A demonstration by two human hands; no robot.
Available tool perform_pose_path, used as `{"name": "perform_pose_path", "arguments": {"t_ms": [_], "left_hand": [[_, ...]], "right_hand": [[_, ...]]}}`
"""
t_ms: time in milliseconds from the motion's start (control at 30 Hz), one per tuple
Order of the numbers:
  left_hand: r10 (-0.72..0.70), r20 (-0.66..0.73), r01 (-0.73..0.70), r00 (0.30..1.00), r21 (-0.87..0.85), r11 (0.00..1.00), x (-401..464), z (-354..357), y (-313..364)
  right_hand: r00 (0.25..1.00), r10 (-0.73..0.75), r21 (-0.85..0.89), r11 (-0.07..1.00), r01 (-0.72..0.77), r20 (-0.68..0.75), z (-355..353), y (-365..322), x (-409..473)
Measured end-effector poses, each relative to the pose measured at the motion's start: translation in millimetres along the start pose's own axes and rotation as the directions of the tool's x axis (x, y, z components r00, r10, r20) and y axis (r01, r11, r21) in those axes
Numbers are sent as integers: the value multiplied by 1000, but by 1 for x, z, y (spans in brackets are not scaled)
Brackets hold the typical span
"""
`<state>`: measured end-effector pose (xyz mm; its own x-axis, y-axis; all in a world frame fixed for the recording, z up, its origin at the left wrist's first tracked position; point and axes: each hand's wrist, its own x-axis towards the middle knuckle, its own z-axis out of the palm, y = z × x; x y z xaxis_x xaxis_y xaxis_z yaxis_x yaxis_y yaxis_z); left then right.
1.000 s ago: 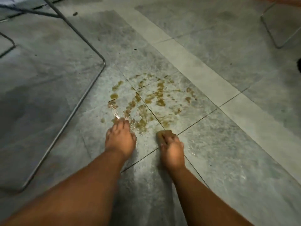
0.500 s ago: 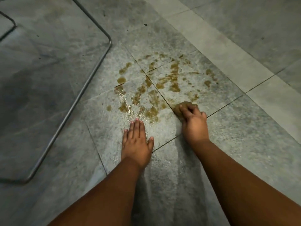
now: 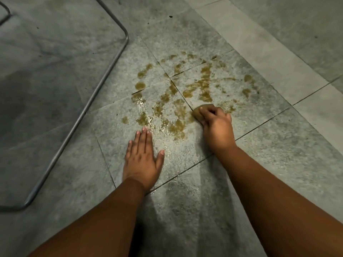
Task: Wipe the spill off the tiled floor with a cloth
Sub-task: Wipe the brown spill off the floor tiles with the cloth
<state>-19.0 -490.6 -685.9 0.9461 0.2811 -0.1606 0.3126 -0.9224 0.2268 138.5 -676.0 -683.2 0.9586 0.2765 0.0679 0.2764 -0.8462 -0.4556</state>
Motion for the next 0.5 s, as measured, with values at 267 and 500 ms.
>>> {"name": "perform_pose_path", "arguments": {"t_ms": [267,500], "left_hand": [[-7,-51,6,999,-19,1000,2,4,-2],[-13,-42,13,999,-1,1000,2,4,-2]], "right_hand": [[994,-41,58,998,35,103,-1,-41,-89],[996,-69,86,994,64,57,20,-53,-2]]}}
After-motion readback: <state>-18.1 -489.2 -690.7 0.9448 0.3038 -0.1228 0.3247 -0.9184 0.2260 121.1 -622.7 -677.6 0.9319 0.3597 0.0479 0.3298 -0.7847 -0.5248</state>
